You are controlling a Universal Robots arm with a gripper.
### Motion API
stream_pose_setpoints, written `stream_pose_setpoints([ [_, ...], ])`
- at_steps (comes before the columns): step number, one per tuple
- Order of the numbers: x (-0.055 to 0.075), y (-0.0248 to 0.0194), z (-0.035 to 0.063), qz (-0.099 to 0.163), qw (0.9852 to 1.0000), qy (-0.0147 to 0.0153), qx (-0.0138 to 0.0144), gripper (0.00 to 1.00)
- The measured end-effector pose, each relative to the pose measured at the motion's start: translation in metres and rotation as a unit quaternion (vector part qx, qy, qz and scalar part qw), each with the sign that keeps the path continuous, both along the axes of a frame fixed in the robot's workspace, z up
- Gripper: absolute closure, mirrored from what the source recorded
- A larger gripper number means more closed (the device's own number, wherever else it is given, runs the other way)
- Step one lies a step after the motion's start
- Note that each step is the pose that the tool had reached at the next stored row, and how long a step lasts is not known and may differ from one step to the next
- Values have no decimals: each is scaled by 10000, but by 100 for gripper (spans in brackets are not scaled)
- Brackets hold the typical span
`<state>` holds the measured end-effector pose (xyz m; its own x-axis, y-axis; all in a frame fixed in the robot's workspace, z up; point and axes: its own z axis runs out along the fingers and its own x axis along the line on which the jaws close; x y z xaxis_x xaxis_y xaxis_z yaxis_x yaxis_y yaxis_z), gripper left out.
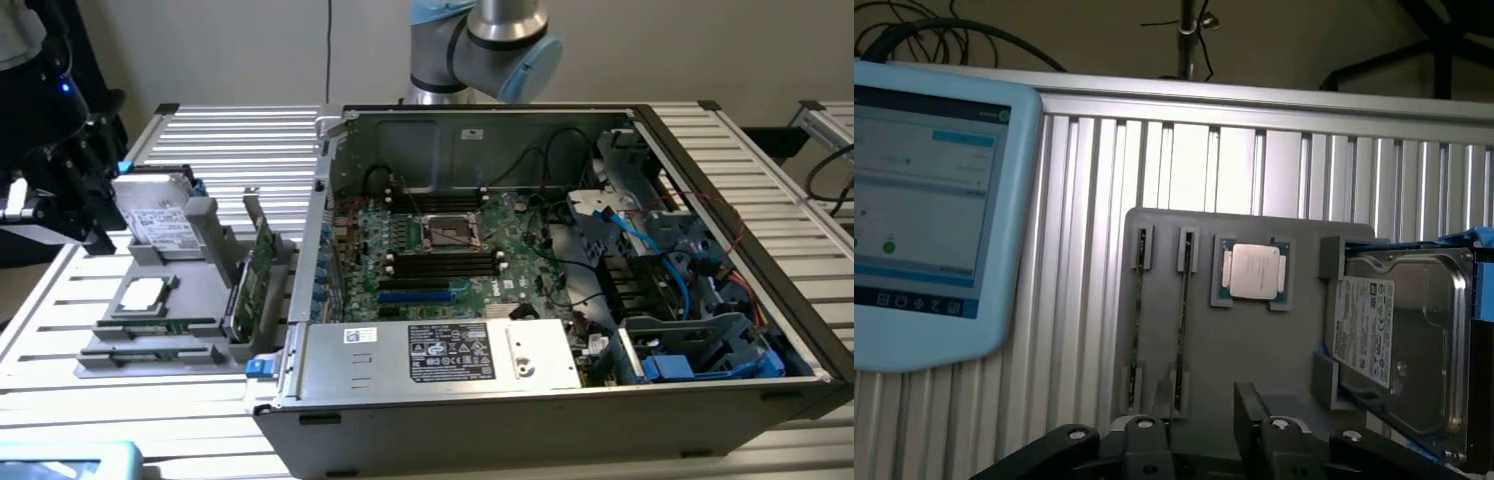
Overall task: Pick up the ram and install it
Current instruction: 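Pick up the ram and move it above insertion slot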
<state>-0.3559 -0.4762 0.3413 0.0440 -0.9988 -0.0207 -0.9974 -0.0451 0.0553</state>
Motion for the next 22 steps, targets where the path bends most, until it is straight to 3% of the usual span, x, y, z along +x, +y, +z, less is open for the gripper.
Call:
stream_pose_setpoints([
  [1,0,0,-15,0,10000,0,-1,58],
  [4,-4,-16,-68,-1,10000,1,-4,58],
  [6,-5,-86,-106,-2,10000,1,-4,58],
  [11,-8,-211,-197,-32,10000,-1,-4,58],
  [22,2,-253,-396,-74,10000,-1,-4,58],
])
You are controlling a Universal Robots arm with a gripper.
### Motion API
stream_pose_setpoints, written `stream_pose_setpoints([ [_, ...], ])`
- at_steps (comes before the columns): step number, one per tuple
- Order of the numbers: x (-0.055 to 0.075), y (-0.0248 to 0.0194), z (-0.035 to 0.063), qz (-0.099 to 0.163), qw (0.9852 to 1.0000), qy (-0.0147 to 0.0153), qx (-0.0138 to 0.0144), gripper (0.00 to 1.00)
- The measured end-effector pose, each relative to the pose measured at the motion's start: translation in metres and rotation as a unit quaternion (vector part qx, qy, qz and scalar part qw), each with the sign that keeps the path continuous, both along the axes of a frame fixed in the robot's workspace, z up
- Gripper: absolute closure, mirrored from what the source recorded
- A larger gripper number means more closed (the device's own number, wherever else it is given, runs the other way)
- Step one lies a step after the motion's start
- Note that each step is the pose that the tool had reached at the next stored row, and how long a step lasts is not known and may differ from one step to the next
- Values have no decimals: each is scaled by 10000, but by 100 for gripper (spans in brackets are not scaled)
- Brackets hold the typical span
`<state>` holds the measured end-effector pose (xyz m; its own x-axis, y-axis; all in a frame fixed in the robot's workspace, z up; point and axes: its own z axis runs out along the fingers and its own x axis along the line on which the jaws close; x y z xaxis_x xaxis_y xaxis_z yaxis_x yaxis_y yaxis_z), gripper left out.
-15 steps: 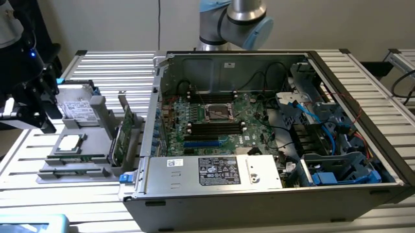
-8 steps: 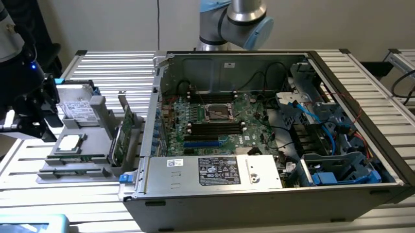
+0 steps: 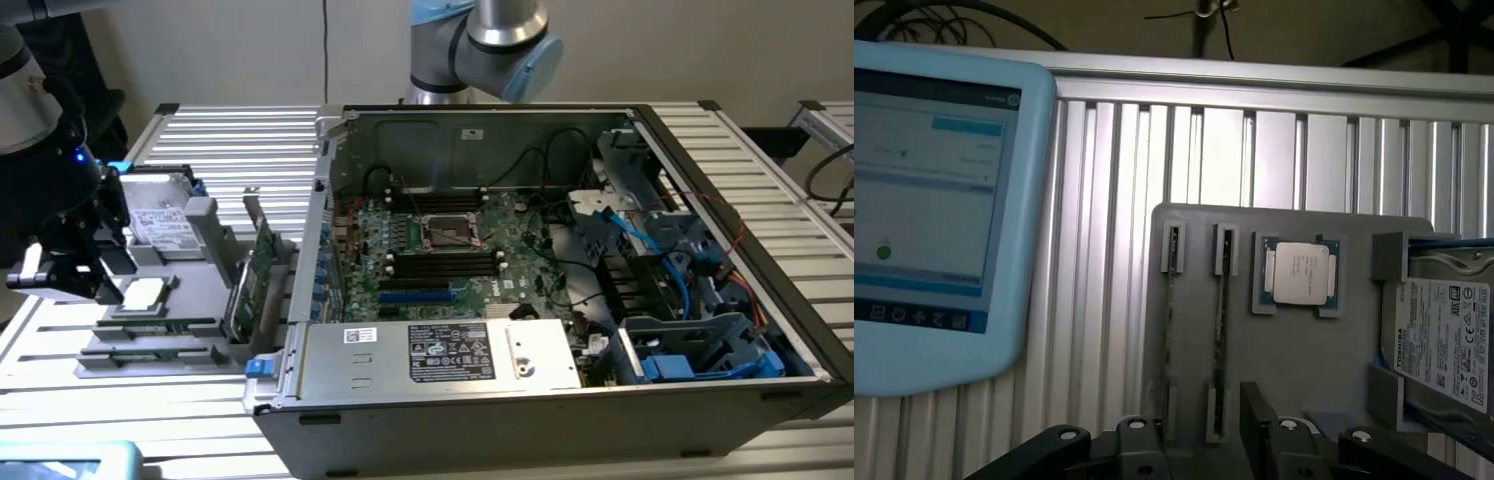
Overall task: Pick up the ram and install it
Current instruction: 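Pick up the ram and move it above insertion slot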
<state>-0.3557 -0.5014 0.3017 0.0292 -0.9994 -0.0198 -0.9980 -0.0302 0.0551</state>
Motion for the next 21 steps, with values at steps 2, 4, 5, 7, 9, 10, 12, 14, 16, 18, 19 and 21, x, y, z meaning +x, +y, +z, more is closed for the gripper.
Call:
stream_pose_setpoints([
  [2,4,-5,-37,0,10000,0,0,58],
  [4,5,-14,-74,-1,10000,0,0,58],
  [5,5,-25,-92,-2,10000,1,0,58],
  [7,8,-52,-128,-4,10000,0,1,58],
  [9,20,-73,-166,-5,10000,-1,1,58],
  [10,37,-76,-183,-6,10000,0,0,58],
  [12,55,-76,-220,-6,10000,0,1,58],
  [14,55,-76,-255,-6,10000,0,1,58],
  [16,55,-76,-293,-6,10000,-2,1,58],
  [18,55,-77,-330,-6,10000,-4,0,58],
  [19,55,-77,-347,-6,10000,-8,0,58],
  [21,54,-77,-376,-6,10000,-25,1,58],
])
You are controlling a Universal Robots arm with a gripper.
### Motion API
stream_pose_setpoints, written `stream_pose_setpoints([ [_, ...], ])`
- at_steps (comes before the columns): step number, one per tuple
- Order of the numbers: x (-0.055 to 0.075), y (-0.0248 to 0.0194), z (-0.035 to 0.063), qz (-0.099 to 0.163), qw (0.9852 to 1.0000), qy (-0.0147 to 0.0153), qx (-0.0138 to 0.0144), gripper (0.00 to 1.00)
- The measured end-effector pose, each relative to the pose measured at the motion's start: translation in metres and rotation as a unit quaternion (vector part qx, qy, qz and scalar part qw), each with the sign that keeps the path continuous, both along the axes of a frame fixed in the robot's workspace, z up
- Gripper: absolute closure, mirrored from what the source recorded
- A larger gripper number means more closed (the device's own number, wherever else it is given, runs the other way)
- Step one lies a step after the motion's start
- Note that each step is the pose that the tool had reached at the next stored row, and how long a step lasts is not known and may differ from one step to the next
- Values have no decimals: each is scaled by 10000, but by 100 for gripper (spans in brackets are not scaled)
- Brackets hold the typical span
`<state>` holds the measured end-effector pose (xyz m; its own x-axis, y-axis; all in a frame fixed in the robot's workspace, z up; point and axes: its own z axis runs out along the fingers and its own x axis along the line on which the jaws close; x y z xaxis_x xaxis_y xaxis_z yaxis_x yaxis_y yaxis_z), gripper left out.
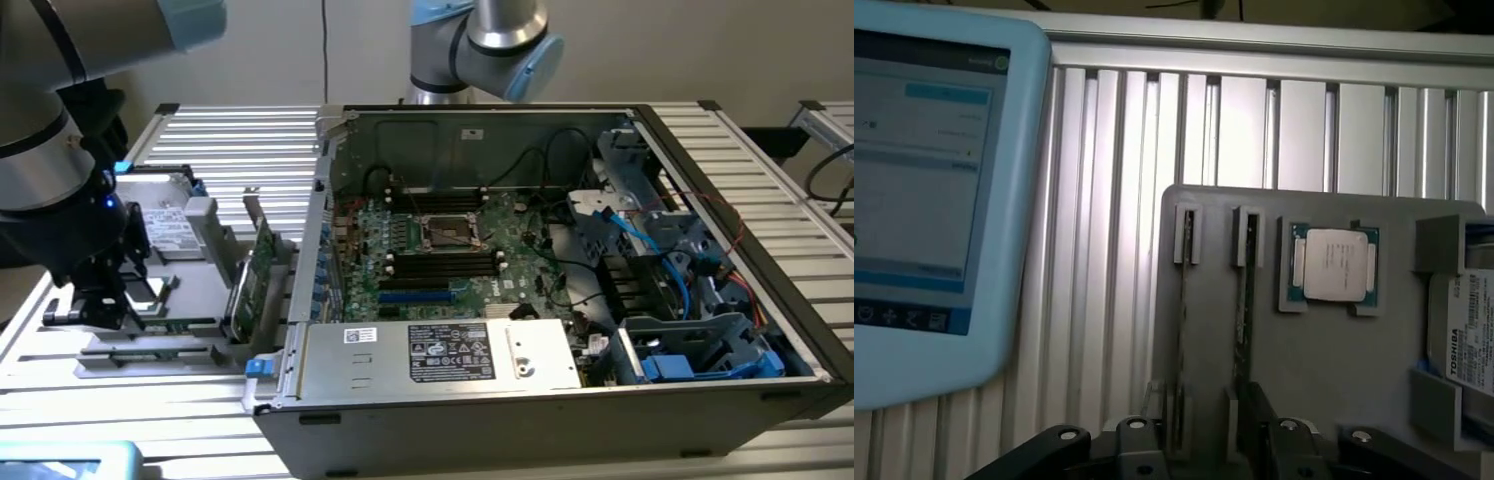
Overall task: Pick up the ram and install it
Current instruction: 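Pick up the ram and move it above insertion slot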
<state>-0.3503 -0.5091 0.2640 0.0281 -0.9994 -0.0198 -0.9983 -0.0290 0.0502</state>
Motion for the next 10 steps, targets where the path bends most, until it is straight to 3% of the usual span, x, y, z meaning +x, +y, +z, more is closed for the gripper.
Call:
stream_pose_setpoints([
  [5,-2,0,-71,-8,10000,-58,0,58],
  [10,-11,-12,-161,-11,10000,-68,0,58],
])
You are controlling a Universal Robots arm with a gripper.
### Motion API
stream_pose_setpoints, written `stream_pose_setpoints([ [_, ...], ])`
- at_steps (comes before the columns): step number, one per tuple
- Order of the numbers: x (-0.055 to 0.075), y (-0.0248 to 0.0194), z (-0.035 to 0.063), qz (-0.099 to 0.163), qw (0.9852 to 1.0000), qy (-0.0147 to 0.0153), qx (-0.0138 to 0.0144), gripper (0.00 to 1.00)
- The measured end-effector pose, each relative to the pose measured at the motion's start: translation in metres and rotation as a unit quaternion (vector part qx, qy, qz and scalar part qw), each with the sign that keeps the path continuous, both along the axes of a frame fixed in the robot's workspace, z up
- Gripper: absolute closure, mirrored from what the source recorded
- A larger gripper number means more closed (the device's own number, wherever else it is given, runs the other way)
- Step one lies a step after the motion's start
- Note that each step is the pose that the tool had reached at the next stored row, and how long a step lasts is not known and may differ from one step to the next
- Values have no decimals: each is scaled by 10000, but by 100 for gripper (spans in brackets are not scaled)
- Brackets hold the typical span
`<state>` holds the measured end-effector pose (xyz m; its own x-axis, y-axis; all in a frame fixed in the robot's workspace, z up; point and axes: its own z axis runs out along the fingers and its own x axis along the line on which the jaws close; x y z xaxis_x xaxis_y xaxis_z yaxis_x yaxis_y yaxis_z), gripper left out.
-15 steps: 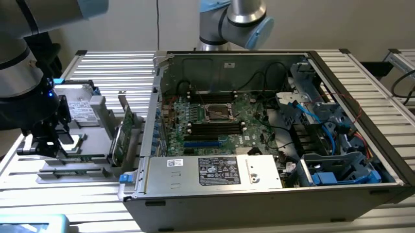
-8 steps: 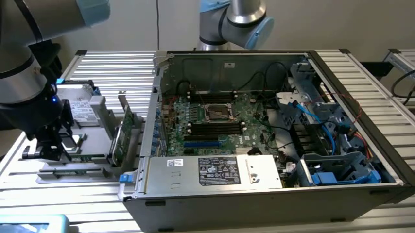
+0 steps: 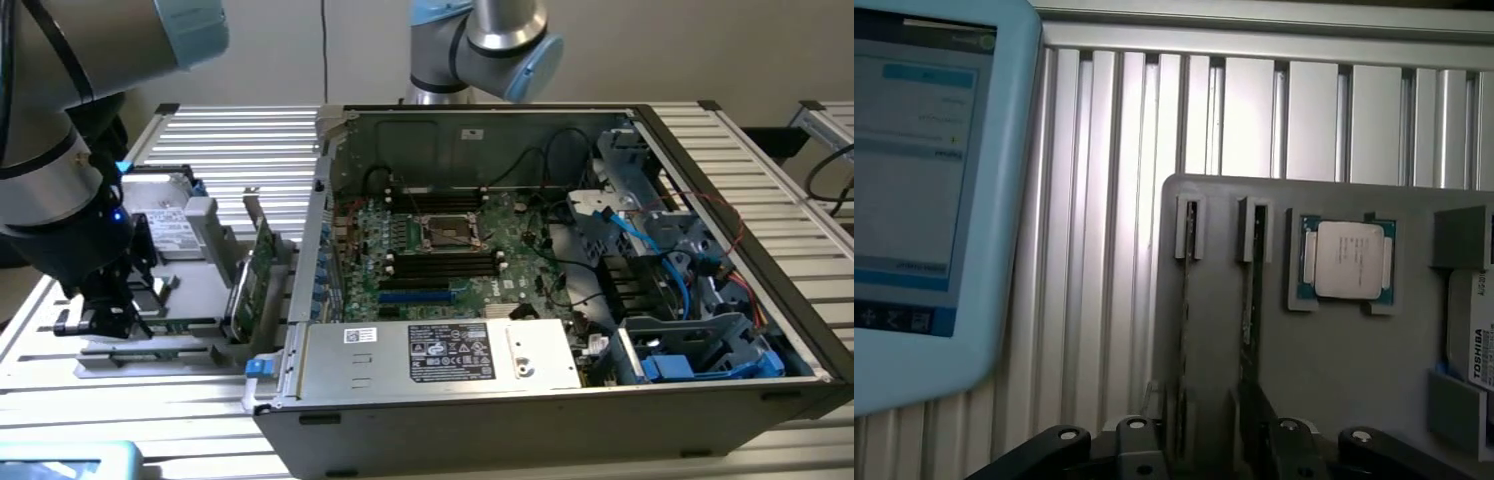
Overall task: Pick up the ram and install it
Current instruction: 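Pick up the ram and move it above insertion slot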
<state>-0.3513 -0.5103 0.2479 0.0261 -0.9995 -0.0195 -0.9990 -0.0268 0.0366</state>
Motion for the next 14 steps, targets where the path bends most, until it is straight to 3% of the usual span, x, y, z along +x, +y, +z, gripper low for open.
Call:
stream_pose_setpoints([
  [14,-29,-31,-257,-9,10000,-28,0,58],
])
